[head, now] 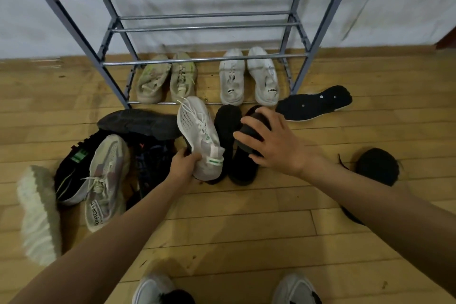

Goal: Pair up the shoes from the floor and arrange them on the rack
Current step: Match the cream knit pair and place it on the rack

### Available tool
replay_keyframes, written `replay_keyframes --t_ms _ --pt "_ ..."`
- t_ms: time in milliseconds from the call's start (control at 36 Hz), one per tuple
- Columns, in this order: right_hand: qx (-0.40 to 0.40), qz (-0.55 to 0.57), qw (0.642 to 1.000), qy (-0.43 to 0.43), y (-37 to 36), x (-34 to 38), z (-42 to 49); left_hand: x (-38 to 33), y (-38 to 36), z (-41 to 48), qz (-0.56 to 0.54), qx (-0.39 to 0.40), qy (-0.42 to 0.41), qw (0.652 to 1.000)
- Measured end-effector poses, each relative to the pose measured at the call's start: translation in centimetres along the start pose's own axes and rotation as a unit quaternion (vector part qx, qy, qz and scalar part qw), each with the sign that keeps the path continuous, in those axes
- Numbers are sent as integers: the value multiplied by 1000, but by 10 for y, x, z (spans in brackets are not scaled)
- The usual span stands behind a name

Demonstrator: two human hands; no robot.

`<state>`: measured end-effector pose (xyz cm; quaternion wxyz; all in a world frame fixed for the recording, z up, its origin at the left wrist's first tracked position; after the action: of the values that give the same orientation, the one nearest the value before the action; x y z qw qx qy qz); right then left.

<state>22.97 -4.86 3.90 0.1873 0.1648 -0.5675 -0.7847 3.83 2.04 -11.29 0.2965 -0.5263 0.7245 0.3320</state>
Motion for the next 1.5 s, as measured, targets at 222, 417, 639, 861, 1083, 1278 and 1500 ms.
replay_keyframes --t_ms 222,417,639,861,1083,1278,1500 --pt "-48 -34 997 -40 -3 -16 -41 -18 -46 -12 -13 91 -26 995" --pt "118 2 992 -36 -48 22 -93 -3 -65 -15 -15 110 -6 994" --pt "251 31 967 -42 -76 24 -146 3 -70 -24 -21 112 -29 993" --pt "274 180 929 -173 -87 -4 -184 11 -86 -35 6 149 -21 989" --pt "354 239 861 -276 -97 -34 -218 10 -89 -35 27 140 -16 990" --pt "361 256 836 -325 -97 -47 -200 2 -93 -39 57 156 -24 986" --pt "257 265 823 -432 -91 -111 -149 -12 -116 -38 58 179 -6 982"
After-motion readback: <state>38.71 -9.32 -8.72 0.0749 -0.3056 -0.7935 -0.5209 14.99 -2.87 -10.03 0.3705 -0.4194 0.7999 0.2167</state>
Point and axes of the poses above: each hand's wrist, its own z-axis towards the middle knuckle, its own y-axis out of the back of the hand, x = y × z, the point moved 7 cm from there along z, towards the middle knuckle, and after that the axes turned 8 degrees about z, right-handed, at the moved point
